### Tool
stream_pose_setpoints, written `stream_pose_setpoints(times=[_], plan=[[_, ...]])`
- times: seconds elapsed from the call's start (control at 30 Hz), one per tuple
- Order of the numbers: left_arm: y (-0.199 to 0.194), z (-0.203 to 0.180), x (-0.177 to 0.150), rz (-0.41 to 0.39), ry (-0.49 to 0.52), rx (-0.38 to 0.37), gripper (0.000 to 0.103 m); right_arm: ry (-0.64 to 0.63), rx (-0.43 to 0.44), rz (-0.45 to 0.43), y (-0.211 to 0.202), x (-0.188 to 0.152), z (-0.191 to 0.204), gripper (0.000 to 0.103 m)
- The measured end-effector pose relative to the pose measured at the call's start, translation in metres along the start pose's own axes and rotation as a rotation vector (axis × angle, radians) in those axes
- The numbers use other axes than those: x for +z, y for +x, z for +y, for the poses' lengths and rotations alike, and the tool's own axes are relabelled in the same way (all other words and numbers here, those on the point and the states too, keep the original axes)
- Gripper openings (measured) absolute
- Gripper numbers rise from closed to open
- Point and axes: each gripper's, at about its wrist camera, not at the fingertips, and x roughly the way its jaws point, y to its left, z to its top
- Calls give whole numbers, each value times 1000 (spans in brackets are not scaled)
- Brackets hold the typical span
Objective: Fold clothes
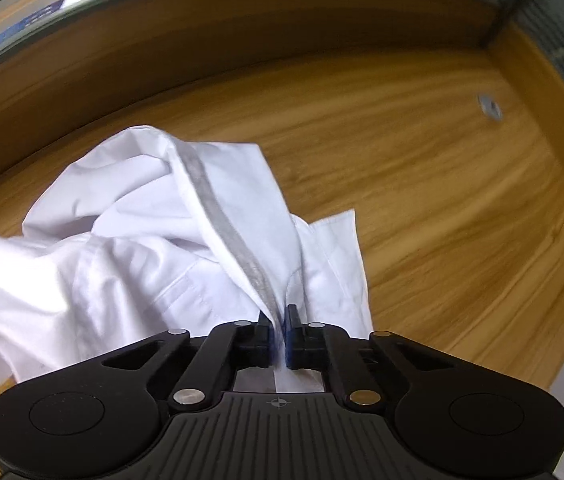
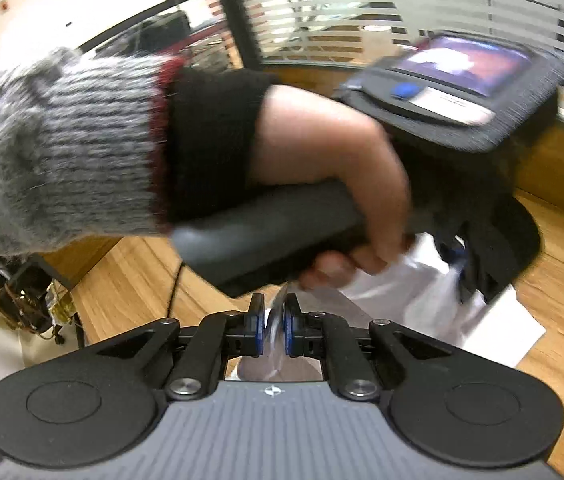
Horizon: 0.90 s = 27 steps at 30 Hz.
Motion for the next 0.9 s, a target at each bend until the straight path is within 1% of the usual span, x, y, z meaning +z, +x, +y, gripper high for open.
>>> stream_pose_setpoints(times=[0.07,0.17,0.27,0.33,0.47,0.57,0.63,0.7,0.73,0.8,0.87,0.9], plan=[[-14,11,-4,-50,-36,-15,5,18,-14,1,-4,-4,-6,22],[-41,24,-11,-134,-87,-12,4,45,-32,3,-9,-10,-16,30],[-71,44,-21,-215,-155,3,4,63,-59,4,-16,-15,-31,31],[-89,59,-30,-264,-205,26,4,74,-79,4,-21,-18,-42,31],[-120,90,-53,-334,-320,79,4,95,-118,6,-31,-24,-65,31],[-133,108,-72,-352,-385,111,4,97,-160,9,-25,-23,-79,33],[-138,116,-84,-358,-426,126,4,68,-195,19,-14,-19,-86,36],[-141,122,-96,-356,-459,142,4,31,-220,25,0,-14,-91,43],[-142,126,-102,-354,-474,152,4,17,-227,29,7,-11,-94,49],[-141,132,-116,-348,-501,168,4,13,-220,40,21,-5,-102,54],[-137,138,-130,-340,-538,168,4,24,-207,47,36,1,-112,69],[-135,141,-135,-334,-550,172,4,31,-206,49,43,5,-117,70]])
